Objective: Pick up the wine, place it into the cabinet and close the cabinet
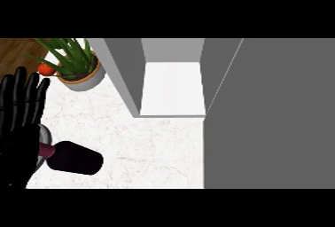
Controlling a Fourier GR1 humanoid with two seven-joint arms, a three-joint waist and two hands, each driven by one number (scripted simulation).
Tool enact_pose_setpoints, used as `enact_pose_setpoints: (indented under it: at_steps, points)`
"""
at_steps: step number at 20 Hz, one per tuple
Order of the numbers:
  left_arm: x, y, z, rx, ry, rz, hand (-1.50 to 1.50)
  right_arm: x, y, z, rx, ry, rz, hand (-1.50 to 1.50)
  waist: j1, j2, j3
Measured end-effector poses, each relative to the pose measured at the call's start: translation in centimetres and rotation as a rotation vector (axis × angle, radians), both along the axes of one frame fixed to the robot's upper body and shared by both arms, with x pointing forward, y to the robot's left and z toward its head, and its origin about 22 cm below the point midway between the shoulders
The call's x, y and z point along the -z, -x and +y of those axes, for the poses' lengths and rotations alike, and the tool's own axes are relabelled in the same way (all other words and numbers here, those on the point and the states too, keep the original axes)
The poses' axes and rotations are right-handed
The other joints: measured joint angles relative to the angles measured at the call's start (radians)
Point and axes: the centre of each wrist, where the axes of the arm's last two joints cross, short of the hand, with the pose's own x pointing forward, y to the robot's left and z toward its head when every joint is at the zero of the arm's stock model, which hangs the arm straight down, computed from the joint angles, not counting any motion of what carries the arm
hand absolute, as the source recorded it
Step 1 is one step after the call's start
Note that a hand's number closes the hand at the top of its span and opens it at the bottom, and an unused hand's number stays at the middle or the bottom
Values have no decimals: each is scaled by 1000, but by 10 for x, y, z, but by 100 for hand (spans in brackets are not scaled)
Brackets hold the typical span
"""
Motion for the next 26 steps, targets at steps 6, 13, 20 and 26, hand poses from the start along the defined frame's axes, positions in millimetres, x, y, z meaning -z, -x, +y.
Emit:
enact_pose_setpoints:
  at_steps: [6, 13, 20, 26]
  points:
    - [-1, 16, 22, 245, 28, -46, -150, 2, 20, 2, -2, 7, 18, -150, 7, 15, 3]
    - [11, 47, 21, 560, 253, 127, -150, -1, 42, 15, -220, -27, 115, -150, 14, 16, 5]
    - [3, 77, 35, 594, 293, 232, -150, -30, 63, 18, -273, -32, 141, -150, 16, 19, 6]
    - [2, 83, 41, 571, 294, 286, -150, -38, 58, 19, -263, -24, 148, -150, 19, 20, 6]
